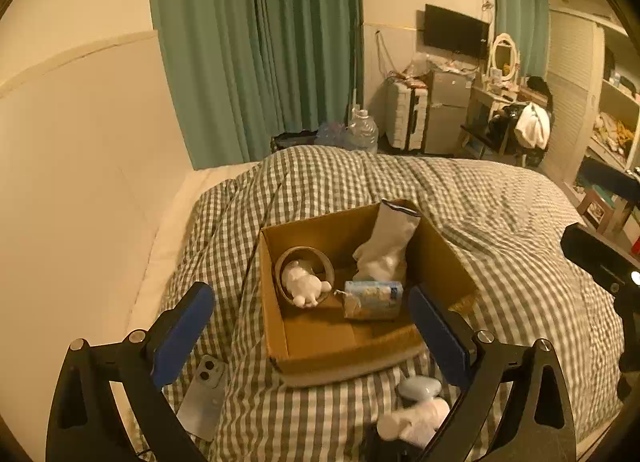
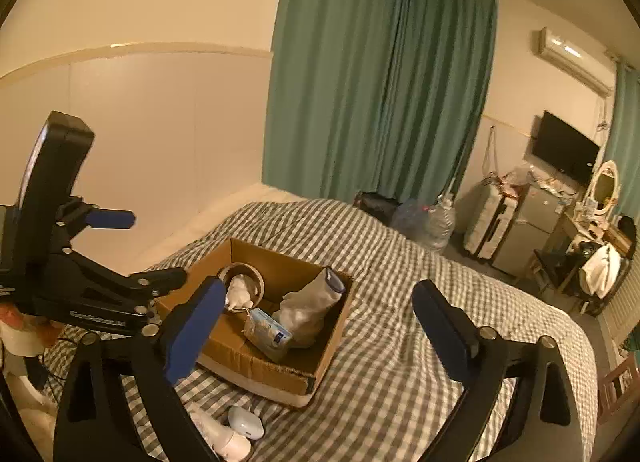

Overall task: Organize objects
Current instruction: 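Lower the plush toy and wipe pack into the box and open both grippers, then grasp the toothpaste tube upright with the right gripper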

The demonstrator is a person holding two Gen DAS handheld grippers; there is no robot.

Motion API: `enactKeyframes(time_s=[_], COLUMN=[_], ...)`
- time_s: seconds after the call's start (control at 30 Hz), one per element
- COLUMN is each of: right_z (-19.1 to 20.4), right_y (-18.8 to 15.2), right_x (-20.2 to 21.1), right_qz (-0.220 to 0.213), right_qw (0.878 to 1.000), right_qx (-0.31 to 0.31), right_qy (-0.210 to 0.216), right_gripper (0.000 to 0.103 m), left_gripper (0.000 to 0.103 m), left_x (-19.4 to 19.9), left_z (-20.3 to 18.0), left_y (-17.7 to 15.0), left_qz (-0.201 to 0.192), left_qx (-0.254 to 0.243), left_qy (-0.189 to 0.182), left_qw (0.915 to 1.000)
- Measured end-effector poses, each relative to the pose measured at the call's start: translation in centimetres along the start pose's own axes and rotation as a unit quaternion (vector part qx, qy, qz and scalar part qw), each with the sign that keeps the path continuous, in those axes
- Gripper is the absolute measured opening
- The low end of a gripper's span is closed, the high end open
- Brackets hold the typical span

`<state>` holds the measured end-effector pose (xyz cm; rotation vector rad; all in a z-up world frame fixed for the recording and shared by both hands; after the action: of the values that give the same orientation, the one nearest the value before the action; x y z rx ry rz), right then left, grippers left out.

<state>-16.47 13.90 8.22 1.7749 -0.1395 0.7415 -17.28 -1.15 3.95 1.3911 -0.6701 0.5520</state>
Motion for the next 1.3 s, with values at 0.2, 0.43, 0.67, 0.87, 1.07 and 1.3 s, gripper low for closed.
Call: enactKeyframes(time_s=[0.2, 0.43, 0.67, 0.87, 1.07, 1.3], right_z=[0.7, 2.5, 4.6, 6.8, 8.2, 9.6], right_y=[-1.8, -5.2, -10.6, -16.0, -21.3, -22.4], right_x=[2.6, 4.0, 1.7, -2.2, -5.0, -6.6], right_qz=[0.009, 0.027, 0.059, 0.116, 0.174, 0.19], right_qw=[1.0, 0.999, 0.998, 0.992, 0.982, 0.979], right_qx=[0.01, 0.021, 0.014, 0.002, -0.01, 0.004], right_qy=[-0.009, -0.002, 0.015, 0.049, 0.069, 0.077], right_gripper=[0.097, 0.097, 0.097, 0.097, 0.092, 0.075], left_gripper=[0.102, 0.102, 0.102, 0.102, 0.102, 0.102], left_x=[1.9, 2.8, 1.3, -0.8, -4.0, -6.2], left_z=[0.5, 1.9, 2.2, 0.7, -1.1, -1.6], left_y=[-2.5, -6.4, -12.5, -17.4, -21.1, -23.2], left_qz=[-0.002, -0.011, -0.015, 0.006, 0.063, 0.106], left_qx=[0.011, 0.035, 0.058, 0.055, 0.039, 0.039], left_qy=[-0.005, 0.013, 0.031, 0.038, 0.015, 0.022], left_qw=[0.9999, 0.9992, 0.9977, 0.9977, 0.9971, 0.9933])
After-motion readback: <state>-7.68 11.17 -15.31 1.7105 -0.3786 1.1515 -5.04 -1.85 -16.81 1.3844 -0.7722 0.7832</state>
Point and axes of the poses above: each gripper's, at about its wrist camera, not at the fingertips, and x roughly against the way its jaws point, z to its left, y to its top, the point moved 7 cm from there along -x, roughly the way its jaws point, and after that the axes turned 4 degrees about z, right-handed, at the moved point
